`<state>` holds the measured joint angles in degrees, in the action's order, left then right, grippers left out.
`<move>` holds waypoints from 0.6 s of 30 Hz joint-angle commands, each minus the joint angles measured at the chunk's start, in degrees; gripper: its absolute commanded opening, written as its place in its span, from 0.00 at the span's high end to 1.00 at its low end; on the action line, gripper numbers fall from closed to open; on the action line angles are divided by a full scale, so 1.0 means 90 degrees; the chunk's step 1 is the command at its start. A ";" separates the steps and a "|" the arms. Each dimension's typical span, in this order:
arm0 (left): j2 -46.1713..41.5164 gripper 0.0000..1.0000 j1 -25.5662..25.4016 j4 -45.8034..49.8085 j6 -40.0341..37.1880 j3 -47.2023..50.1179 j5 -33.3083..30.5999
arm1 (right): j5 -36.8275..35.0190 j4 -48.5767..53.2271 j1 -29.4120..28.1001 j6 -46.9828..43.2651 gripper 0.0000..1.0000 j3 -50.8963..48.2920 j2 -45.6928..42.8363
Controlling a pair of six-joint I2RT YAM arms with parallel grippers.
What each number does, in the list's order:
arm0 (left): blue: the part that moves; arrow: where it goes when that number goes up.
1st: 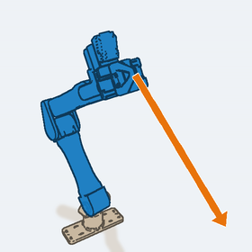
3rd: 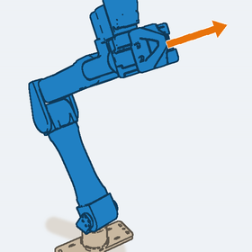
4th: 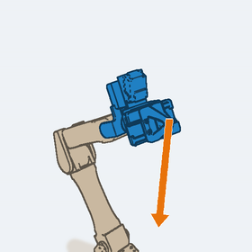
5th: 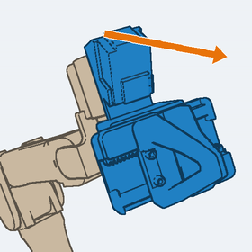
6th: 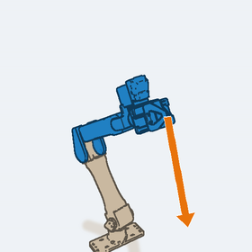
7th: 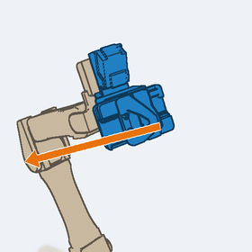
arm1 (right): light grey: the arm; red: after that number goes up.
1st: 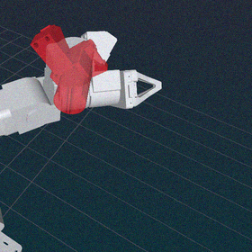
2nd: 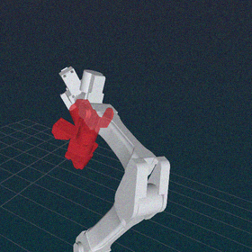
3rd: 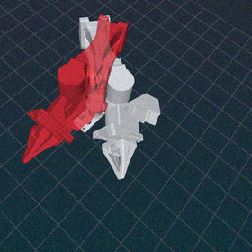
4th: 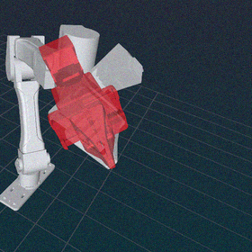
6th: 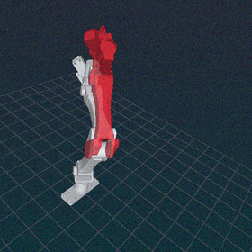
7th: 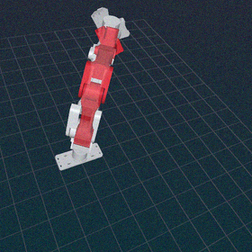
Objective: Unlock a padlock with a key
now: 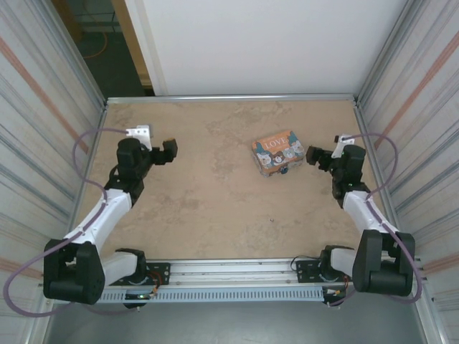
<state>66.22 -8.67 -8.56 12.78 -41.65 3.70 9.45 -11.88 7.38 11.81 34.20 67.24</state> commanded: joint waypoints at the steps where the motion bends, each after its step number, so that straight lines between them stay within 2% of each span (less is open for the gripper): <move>1: 0.0170 0.01 -0.0190 0.1292 0.1305 -0.0521 0.0876 | 0.1193 0.1293 0.0296 0.0729 0.00 0.0475 0.0008; 3: 0.0360 0.01 -0.0492 0.1322 0.1607 -0.0664 0.0886 | 0.1760 0.1320 0.0379 0.0836 0.00 0.0644 0.0170; 6: 0.0809 0.01 -0.0995 0.1184 0.1963 -0.0878 0.1027 | 0.2182 0.1364 0.0396 0.0953 0.00 0.0933 0.0541; 12: 0.2049 0.01 -0.2087 0.0769 0.2285 -0.1626 0.1009 | 0.2401 0.1348 0.0401 0.1193 0.00 0.1554 0.1552; 18: 0.3268 0.01 -0.2737 0.0541 0.2488 -0.2582 0.1158 | 0.2795 0.1131 0.0393 0.1250 0.00 0.2069 0.2477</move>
<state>92.82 -31.88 -1.06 32.64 -60.82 12.36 30.94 -1.30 10.63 21.65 50.22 87.13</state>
